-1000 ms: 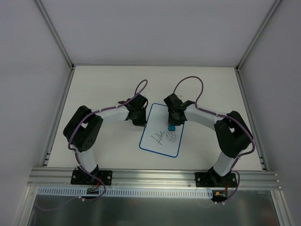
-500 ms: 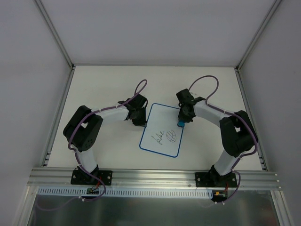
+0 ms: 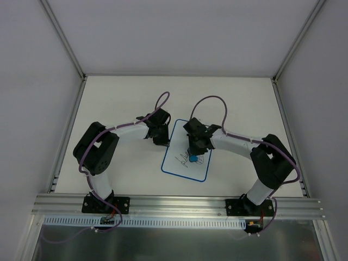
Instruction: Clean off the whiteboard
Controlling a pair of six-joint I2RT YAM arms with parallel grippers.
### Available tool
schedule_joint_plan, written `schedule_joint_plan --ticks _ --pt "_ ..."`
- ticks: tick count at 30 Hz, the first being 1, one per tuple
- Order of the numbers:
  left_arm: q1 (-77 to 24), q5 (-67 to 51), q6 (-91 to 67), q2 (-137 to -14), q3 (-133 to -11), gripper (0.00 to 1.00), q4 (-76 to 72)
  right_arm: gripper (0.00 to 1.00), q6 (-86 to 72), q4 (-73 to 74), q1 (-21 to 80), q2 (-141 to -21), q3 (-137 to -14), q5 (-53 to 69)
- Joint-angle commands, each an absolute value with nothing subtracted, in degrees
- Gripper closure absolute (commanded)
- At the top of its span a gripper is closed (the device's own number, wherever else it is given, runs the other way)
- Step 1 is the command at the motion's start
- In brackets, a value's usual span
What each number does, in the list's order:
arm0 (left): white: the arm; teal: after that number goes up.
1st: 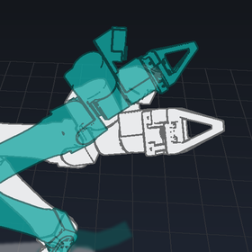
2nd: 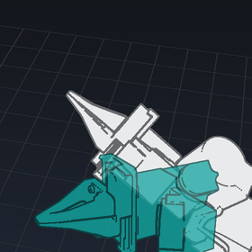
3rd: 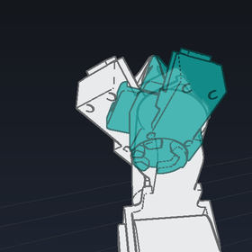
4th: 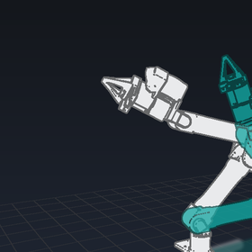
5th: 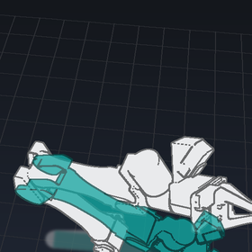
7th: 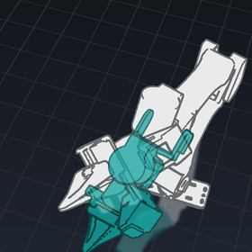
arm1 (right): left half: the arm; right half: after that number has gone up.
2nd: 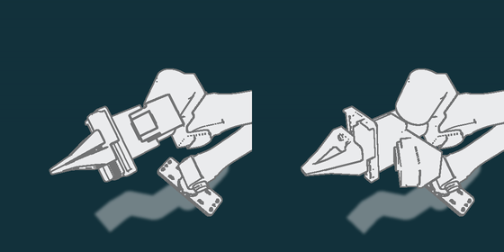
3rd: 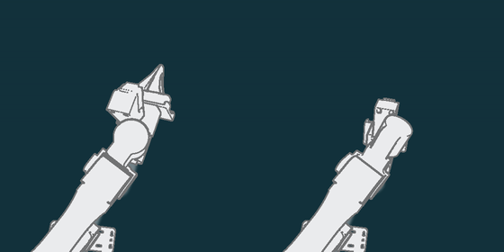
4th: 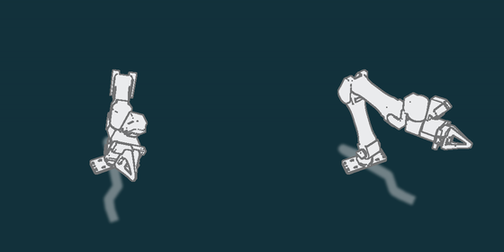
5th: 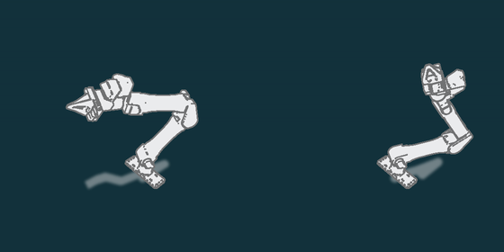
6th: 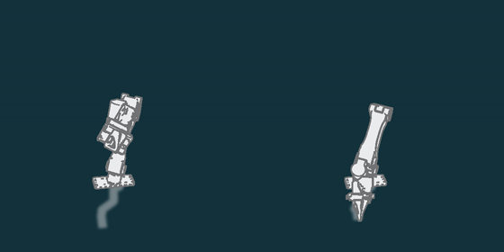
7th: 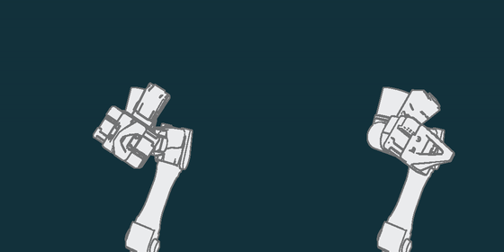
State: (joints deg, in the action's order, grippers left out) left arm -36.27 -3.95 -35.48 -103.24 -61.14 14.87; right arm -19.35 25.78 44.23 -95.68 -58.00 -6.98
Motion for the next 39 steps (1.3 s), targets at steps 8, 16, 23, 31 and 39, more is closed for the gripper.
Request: schedule_joint_plan --ticks 8,16,23,31,39 --pt "-35.2 -2.3 -36.0 -106.7 -59.2 1.0 21.4 1.0 -22.3 33.0 46.8 -96.0 -52.5 -6.7" --pt "-34.7 -2.5 -36.2 -105.9 -59.1 1.0 21.5 1.0 -20.7 35.0 35.3 -89.9 -48.2 -12.3" --pt "-34.6 -2.8 -36.6 -106.3 -59.5 1.0 21.5 1.0 -18.9 36.7 37.8 -87.4 -47.4 -10.6" --pt "-34.5 -2.8 -37.2 -106.3 -60.4 1.0 21.5 1.0 -20.3 35.6 50.2 -93.9 -49.7 -3.4" --pt "-34.5 -2.9 -37.7 -106.6 -60.4 1.0 21.5 1.0 -19.7 33.4 56.9 -99.3 -54.1 -1.0"
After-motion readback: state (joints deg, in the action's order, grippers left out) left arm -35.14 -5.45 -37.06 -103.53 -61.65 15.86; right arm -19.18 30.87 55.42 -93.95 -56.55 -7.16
